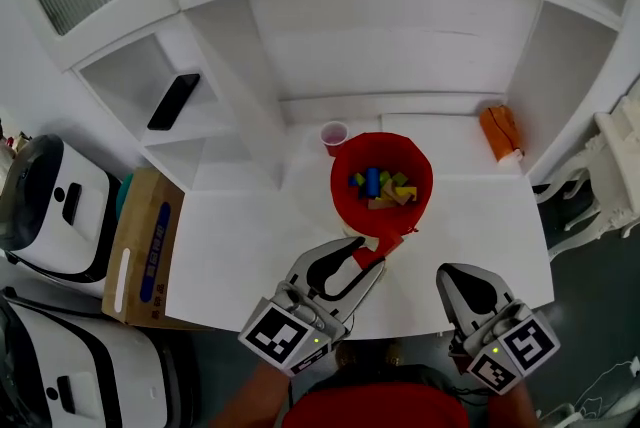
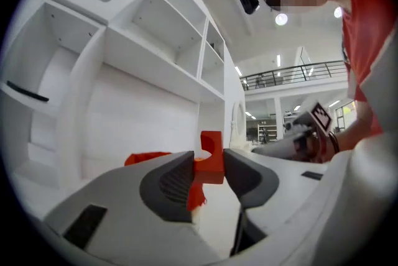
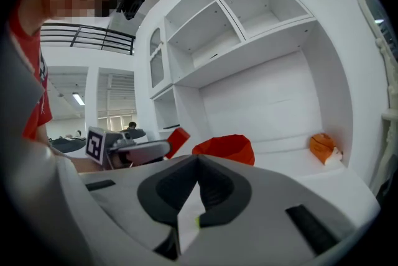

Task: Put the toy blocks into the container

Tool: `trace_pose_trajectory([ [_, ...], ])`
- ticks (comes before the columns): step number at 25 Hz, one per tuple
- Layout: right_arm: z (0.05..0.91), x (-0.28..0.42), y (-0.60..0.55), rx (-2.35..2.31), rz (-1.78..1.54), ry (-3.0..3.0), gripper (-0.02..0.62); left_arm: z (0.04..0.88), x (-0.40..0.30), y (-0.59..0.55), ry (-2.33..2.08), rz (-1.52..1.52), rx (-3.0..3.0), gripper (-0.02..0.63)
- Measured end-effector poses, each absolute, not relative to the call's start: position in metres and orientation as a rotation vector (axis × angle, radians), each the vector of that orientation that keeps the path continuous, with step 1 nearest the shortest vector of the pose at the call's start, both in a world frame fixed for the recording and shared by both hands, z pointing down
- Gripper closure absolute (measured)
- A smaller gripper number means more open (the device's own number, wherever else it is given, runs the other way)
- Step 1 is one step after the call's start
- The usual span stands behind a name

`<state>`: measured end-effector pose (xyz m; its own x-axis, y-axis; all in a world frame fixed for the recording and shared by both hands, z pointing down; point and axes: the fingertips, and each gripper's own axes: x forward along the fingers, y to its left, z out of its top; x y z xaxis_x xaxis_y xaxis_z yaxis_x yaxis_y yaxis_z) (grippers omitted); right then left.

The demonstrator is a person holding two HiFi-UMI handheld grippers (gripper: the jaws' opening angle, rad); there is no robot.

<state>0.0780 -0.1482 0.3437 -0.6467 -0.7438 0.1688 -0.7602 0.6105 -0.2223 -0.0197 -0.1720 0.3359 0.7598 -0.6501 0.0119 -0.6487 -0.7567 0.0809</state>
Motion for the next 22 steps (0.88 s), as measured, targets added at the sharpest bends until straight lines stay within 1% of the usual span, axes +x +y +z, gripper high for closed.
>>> trace_pose_trajectory([
  [2, 0.341, 0.079, -0.147, 1.294, 0.420, -2.773, 0.594, 0.316, -0.023, -0.197, -1.137, -0.084, 2.877, 0.428],
  [4, 0.339, 0.082, -0.145, 1.298, 0.412, -2.776, 0.594, 0.310, -0.024, -0.221, -1.204, -0.074, 2.850, 0.428],
  [10, 0.344, 0.093, -0.145, 1.321, 0.412, -2.751, 0.594, 0.318, -0.016, -0.261, -1.265, -0.004, 2.799, 0.428],
  [12, 0.351, 0.093, -0.148, 1.309, 0.422, -2.734, 0.592, 0.316, -0.011, -0.260, -1.239, -0.021, 2.813, 0.413],
  [13, 0.357, 0.091, -0.149, 1.294, 0.430, -2.725, 0.560, 0.314, -0.009, -0.258, -1.226, -0.038, 2.824, 0.407],
  [15, 0.370, 0.084, -0.152, 1.251, 0.439, -2.700, 0.560, 0.309, -0.006, -0.250, -1.203, -0.083, 2.847, 0.409],
  [17, 0.386, 0.075, -0.155, 1.198, 0.433, -2.671, 0.558, 0.304, -0.007, -0.240, -1.203, -0.121, 2.862, 0.545],
  [18, 0.394, 0.069, -0.156, 1.167, 0.428, -2.659, 0.551, 0.303, -0.008, -0.234, -1.208, -0.127, 2.868, 0.566],
  [19, 0.403, 0.062, -0.157, 1.134, 0.422, -2.648, 0.529, 0.304, -0.009, -0.228, -1.213, -0.124, 2.873, 0.592],
  [22, 0.432, 0.041, -0.159, 1.017, 0.385, -2.595, 0.504, 0.314, -0.013, -0.209, -1.220, -0.083, 2.886, 0.592],
])
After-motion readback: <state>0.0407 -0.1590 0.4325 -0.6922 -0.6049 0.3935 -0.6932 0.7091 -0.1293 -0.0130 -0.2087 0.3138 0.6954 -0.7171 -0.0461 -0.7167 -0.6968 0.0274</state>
